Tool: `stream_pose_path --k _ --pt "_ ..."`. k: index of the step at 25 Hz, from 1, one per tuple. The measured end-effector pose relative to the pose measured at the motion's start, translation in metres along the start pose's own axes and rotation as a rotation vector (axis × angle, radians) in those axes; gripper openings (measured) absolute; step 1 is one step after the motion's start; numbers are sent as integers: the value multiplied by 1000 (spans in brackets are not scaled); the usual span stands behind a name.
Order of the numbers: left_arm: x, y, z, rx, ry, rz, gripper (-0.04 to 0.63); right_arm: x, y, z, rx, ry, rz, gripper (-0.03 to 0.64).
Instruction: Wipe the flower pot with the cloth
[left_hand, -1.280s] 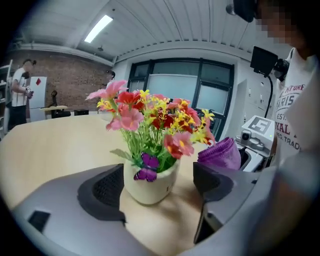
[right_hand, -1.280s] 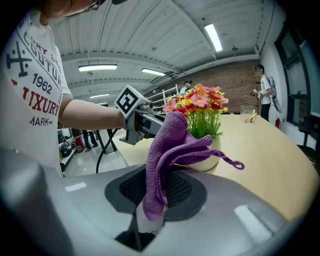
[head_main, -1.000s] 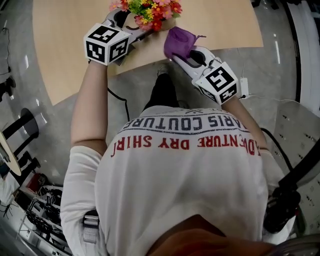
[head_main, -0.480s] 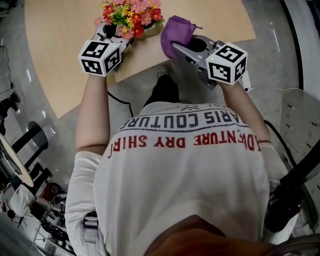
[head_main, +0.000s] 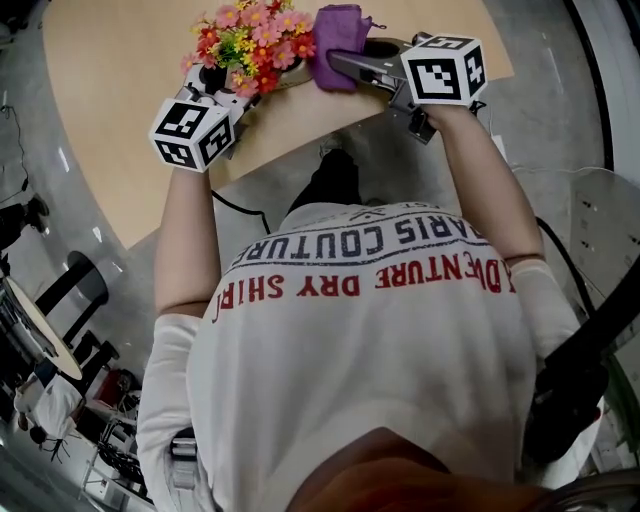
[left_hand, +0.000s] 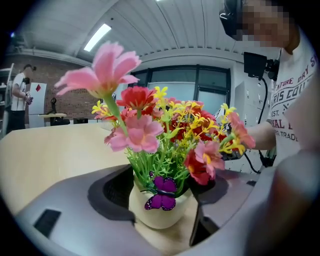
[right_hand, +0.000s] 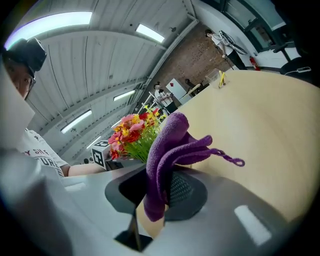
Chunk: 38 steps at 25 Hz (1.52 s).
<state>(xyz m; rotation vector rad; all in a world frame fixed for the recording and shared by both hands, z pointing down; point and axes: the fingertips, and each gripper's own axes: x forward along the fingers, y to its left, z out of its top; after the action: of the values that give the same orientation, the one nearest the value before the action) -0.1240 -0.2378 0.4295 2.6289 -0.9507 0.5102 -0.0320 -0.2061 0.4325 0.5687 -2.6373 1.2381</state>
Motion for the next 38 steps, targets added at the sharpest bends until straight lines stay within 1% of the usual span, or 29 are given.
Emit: stream_pose_path --k 3,8,11,14,18,20,23,25,27,28,30,32,34,38 --pt "-2 -4 2 1 -5 -9 336 4 -7 -1 -5 31 -26 64" --pt "-3 -10 4 10 -7 -22 336 12 -22 -11 -46 136 -124 64" --pt "-4 -7 3 12 -10 -33 336 18 -33 -12 -90 201 -217 64" --pt "-2 -3 1 17 -9 -39 336 24 -48 -18 -161 297 -324 64" --pt "-3 -1 -3 28 -3 -48 336 30 -59 -26 -240 402 -418 64" --pt "-4 -3 -5 38 9 -44 336 31 -61 -27 -255 422 -440 64" --pt "-4 -6 -7 33 28 -14 337 25 -62 -25 -216 383 -429 64" --pt "-8 -8 -6 -1 12 23 349 15 -59 -21 -167 326 -410 64" --pt "-13 -10 -7 -45 -20 79 422 3 -54 -16 -125 261 -392 64" --pt "-14 -12 -10 -60 -29 109 441 -2 -51 -15 -110 233 -389 64" --pt "-16 -16 -19 -87 -33 176 460 -13 -47 -15 -98 190 -397 64" --pt "-14 -21 -26 -119 -32 265 466 -26 -43 -19 -96 163 -410 64" --pt "-11 -25 -29 -142 -27 377 466 -40 -36 -22 -95 138 -420 66" --pt "-2 -29 -32 -165 -4 582 466 -67 -23 -31 -93 98 -423 64"
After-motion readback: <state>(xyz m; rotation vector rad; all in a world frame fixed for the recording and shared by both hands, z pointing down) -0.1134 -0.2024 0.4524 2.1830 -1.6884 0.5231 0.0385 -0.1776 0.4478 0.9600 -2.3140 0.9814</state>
